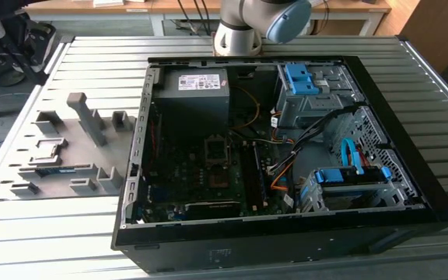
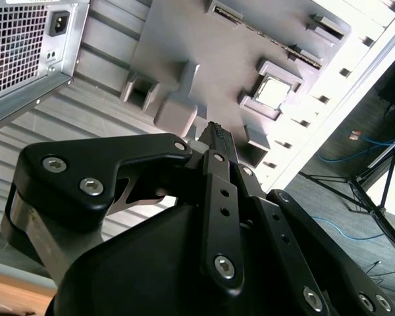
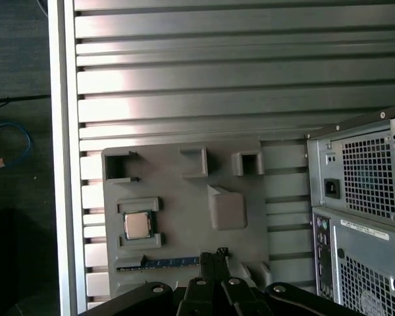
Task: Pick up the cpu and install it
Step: 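Reach for the cpu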
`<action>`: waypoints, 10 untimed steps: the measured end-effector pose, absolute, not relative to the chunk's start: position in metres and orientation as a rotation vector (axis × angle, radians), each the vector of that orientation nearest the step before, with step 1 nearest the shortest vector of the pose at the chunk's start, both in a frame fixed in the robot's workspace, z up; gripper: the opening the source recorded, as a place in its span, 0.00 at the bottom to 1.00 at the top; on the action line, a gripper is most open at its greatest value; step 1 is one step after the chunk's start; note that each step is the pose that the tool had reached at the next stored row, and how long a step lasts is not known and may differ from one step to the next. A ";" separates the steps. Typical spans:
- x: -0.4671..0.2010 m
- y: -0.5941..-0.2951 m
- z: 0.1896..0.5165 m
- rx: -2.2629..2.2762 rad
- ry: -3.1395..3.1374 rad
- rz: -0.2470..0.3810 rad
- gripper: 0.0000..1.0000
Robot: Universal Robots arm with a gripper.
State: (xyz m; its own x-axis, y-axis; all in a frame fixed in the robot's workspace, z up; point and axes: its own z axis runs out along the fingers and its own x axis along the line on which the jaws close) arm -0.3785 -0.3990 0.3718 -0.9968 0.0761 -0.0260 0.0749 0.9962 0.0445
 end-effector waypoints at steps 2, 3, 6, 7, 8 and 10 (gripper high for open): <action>-0.379 -0.399 0.370 0.118 3.111 0.068 0.10; -0.380 -0.399 0.370 0.118 3.111 0.068 0.10; -0.380 -0.399 0.368 0.118 3.111 0.068 0.10; -0.380 -0.399 0.368 0.118 3.111 0.068 0.10; -0.380 -0.399 0.367 0.118 3.111 0.068 0.10; -0.380 -0.399 0.365 0.118 3.111 0.068 0.10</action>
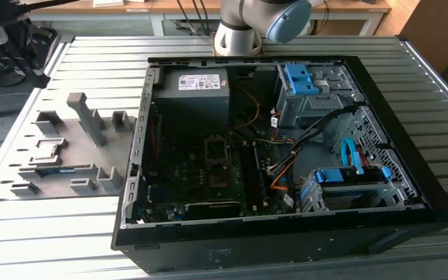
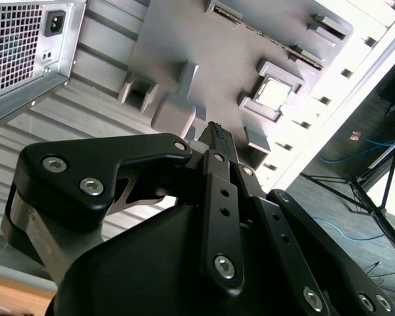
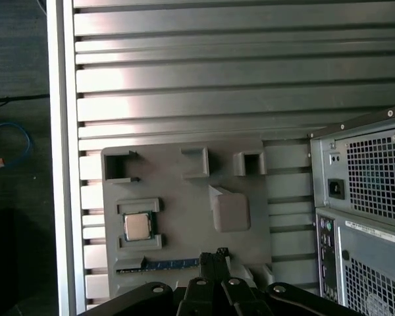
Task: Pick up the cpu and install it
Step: 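Reach for the cpu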
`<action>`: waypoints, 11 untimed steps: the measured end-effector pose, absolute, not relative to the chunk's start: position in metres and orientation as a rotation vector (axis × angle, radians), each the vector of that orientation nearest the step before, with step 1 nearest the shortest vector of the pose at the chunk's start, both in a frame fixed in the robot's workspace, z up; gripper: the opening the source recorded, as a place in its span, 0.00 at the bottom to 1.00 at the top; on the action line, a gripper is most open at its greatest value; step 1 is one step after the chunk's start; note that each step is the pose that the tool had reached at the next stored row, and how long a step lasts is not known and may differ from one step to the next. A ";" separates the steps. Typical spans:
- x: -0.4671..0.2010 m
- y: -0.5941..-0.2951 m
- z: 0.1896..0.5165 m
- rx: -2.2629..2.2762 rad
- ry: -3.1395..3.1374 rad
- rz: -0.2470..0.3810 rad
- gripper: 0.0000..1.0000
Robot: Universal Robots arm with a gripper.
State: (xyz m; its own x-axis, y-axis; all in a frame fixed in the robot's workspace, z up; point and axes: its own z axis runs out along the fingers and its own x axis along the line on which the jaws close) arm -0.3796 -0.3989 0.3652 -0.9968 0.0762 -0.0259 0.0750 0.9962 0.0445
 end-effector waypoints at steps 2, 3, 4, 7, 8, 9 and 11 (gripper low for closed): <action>-0.380 -0.399 0.364 0.118 3.111 0.068 0.10; -0.380 -0.399 0.363 0.118 3.111 0.068 0.10; -0.380 -0.399 0.362 0.118 3.111 0.068 0.10; -0.380 -0.399 0.361 0.118 3.111 0.068 0.10; -0.380 -0.399 0.361 0.118 3.111 0.068 0.10; -0.380 -0.399 0.361 0.118 3.111 0.068 0.10; -0.380 -0.399 0.361 0.118 3.111 0.068 0.10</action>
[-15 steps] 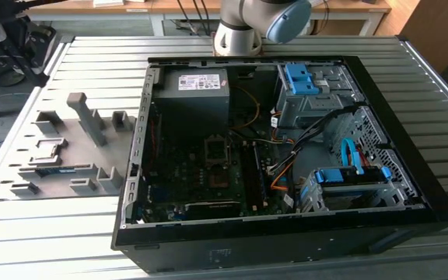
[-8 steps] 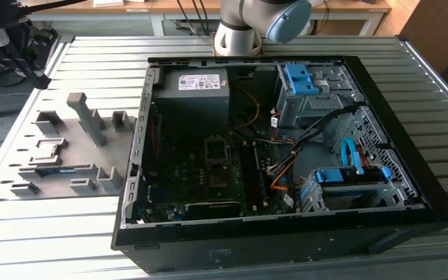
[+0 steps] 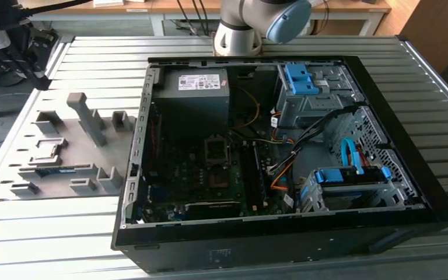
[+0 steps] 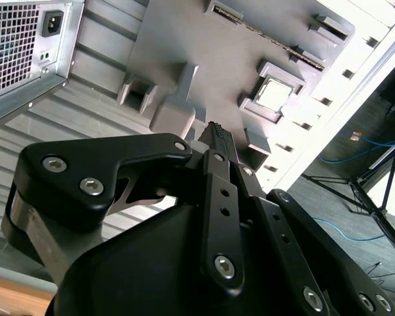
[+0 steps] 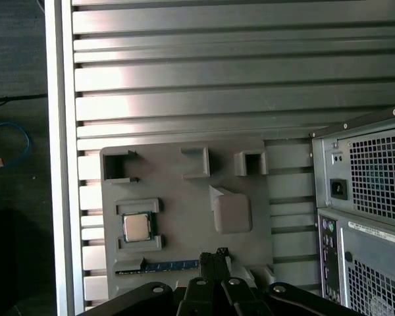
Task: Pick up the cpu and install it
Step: 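Reach for the cpu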
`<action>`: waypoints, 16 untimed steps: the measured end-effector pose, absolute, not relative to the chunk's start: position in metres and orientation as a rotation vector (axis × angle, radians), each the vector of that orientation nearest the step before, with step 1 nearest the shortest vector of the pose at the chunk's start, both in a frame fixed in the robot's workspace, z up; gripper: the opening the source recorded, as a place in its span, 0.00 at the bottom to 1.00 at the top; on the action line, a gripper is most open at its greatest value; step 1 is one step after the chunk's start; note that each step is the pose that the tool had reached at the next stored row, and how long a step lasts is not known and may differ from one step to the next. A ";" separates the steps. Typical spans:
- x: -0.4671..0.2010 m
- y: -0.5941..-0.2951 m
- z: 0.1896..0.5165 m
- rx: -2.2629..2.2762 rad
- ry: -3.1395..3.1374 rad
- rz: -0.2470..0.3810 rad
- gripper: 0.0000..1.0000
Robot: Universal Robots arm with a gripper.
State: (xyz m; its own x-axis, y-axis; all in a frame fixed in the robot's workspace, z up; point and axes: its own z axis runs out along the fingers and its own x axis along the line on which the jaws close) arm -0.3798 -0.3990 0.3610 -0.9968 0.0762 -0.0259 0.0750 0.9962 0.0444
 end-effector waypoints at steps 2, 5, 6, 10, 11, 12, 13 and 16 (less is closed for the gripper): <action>-0.380 -0.399 0.361 0.118 3.111 0.068 0.10; -0.382 -0.399 0.361 0.118 3.111 0.068 0.10; -0.383 -0.399 0.360 0.118 3.111 0.068 0.10; -0.386 -0.399 0.359 0.118 3.111 0.068 0.10; -0.387 -0.399 0.359 0.118 3.111 0.068 0.10; -0.387 -0.399 0.359 0.118 3.111 0.068 0.10; -0.388 -0.399 0.358 0.118 3.111 0.068 0.10; -0.390 -0.399 0.357 0.118 3.111 0.068 0.10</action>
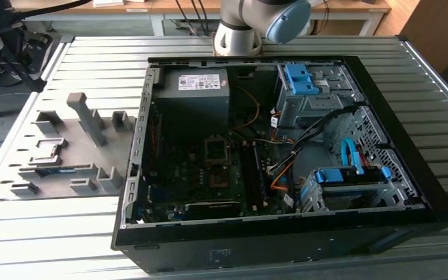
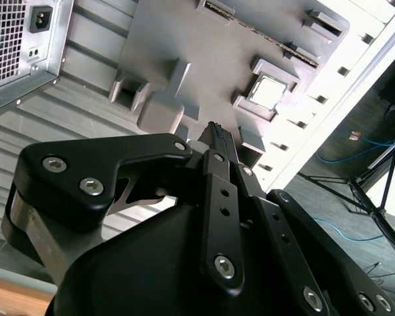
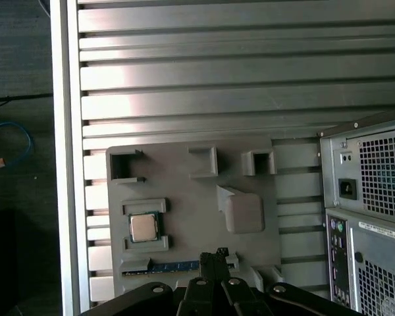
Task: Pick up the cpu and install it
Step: 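Reach for the cpu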
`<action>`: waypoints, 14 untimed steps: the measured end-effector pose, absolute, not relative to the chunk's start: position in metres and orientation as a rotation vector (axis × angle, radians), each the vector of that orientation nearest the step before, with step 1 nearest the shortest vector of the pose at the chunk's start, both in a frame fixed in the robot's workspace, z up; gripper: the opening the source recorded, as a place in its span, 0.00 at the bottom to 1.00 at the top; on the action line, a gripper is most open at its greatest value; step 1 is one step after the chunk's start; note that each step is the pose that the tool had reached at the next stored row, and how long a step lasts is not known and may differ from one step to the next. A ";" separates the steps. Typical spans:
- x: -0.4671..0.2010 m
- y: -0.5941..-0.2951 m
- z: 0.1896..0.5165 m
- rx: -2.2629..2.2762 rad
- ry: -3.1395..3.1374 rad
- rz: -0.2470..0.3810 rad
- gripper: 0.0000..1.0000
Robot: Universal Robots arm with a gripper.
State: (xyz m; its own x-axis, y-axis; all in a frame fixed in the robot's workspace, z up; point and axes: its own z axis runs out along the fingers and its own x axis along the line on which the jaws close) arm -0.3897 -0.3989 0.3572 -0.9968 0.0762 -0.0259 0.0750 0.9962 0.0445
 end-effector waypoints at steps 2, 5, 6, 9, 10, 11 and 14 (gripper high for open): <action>-0.391 -0.399 0.357 0.118 3.111 0.068 0.10; -0.392 -0.399 0.356 0.118 3.111 0.068 0.10; -0.393 -0.399 0.356 0.118 3.111 0.068 0.10; -0.394 -0.399 0.355 0.118 3.111 0.068 0.10; -0.395 -0.399 0.355 0.118 3.111 0.068 0.10; -0.395 -0.399 0.355 0.118 3.111 0.068 0.10; -0.396 -0.399 0.354 0.118 3.111 0.068 0.10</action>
